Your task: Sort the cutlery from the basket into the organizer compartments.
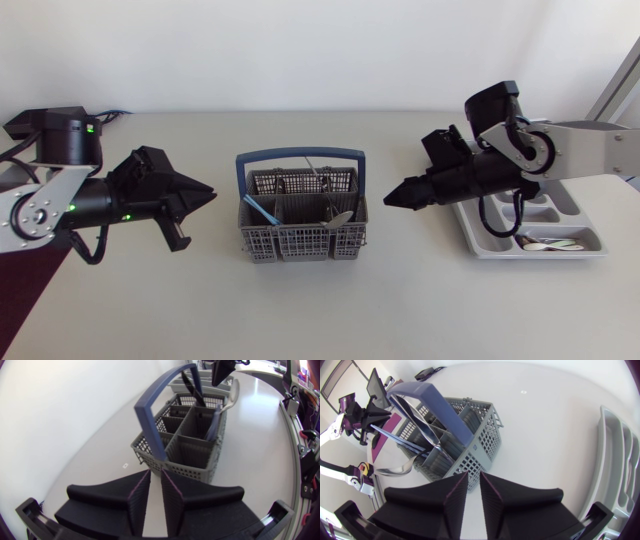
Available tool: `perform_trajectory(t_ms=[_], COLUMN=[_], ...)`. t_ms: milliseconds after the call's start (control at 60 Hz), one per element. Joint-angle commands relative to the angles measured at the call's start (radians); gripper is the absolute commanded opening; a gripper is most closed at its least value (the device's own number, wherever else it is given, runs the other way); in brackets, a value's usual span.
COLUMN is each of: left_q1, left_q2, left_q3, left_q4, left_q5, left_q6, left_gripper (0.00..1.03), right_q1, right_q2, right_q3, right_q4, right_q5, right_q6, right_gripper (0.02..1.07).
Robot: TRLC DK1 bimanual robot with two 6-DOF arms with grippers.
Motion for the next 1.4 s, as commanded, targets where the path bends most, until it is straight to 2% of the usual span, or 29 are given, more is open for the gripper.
perform_trajectory(t_ms=[0,133,233,400,483,733,1100,1317,1383], left_q1=[-0.03,-0.082,-0.124,-0.179,-0.191,-0.234,-0.251,-0.288,-0.299], left_q2=[-0.091,-0.164,-0.167,-0.102,-0.069,0.026,0.109,0.127,0.133], left_q3=[-0.052,-0.071,-0.074,-0.066,-0.055,-0.026,0.052,0.08,0.083], left_q4=[-0.051,-0.117,-0.117,-0.067,-0.05,0.014,0.034,0.03,0.03], left_q5=[0.022,0.032,0.032,0.03,0.03,0.027,0.025,0.022,0.021], left_q6=[0.017,0.008,-0.014,-0.046,-0.055,-0.097,-0.126,-0.146,-0.147], left_gripper=[0.3,0.33,0.38,0.39,0.39,0.39,0.38,0.33,0.29], right_q1=[0.005,0.008,0.008,0.012,0.019,0.038,0.052,0.052,0.051], right_q2=[-0.055,-0.125,-0.171,-0.234,-0.257,-0.289,-0.306,-0.308,-0.311], right_q3=[-0.047,-0.085,-0.11,-0.141,-0.148,-0.165,-0.176,-0.184,-0.187], right_q4=[-0.018,-0.036,-0.048,-0.071,-0.079,-0.088,-0.091,-0.087,-0.087], right_q5=[0.01,0.01,0.008,0.005,0.005,0.003,0.005,0.003,0.005], right_q6=[-0.025,-0.042,-0.053,-0.059,-0.058,-0.054,-0.058,-0.061,-0.064], right_gripper=[0.42,0.54,0.57,0.58,0.62,0.62,0.62,0.62,0.62])
